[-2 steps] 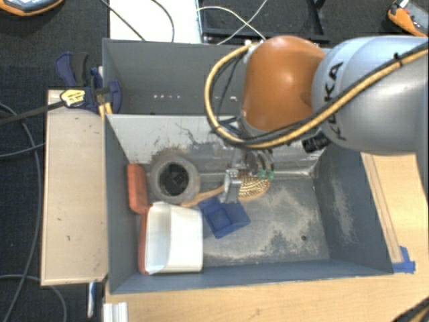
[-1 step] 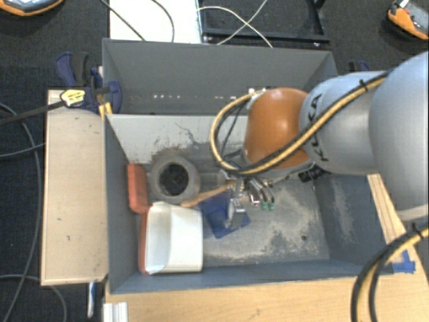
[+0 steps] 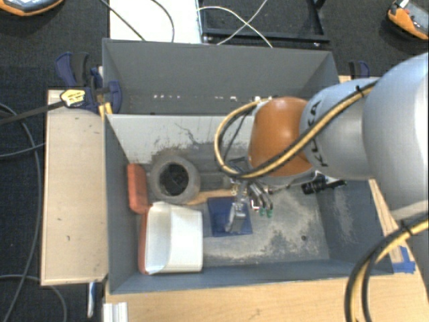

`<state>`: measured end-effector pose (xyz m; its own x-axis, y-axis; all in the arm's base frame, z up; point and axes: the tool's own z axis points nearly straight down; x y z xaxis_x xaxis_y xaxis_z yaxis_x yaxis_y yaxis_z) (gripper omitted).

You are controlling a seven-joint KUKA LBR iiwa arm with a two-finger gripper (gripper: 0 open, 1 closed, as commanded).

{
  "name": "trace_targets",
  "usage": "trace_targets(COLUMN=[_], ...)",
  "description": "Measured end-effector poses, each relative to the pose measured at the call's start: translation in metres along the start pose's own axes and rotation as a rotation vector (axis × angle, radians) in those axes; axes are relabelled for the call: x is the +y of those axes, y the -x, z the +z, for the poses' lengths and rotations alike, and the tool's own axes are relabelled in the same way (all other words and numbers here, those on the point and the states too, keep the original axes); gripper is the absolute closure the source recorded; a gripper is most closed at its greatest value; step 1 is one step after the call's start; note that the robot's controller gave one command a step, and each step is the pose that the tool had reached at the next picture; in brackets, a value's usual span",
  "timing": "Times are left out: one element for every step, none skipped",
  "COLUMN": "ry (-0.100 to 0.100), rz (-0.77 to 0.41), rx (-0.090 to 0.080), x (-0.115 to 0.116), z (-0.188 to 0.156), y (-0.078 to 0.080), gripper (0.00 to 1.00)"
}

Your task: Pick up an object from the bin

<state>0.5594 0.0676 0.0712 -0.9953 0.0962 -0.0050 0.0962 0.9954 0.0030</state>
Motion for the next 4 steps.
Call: trace_targets(ry=[0.001,0.000,-0.002,-0.002], rz=[-0.149,-0.049,-0.268,-0.267], rx=[-0.002,-0.002,-0.008,-0.008], x=[0.056,0.058,0.074,0.074], z=[0.000,0.001,-0.001,-0.001], y=[-0.006,0.029,-0.038,-0.038], gripper=[0.00,0.00,1.00,1.00])
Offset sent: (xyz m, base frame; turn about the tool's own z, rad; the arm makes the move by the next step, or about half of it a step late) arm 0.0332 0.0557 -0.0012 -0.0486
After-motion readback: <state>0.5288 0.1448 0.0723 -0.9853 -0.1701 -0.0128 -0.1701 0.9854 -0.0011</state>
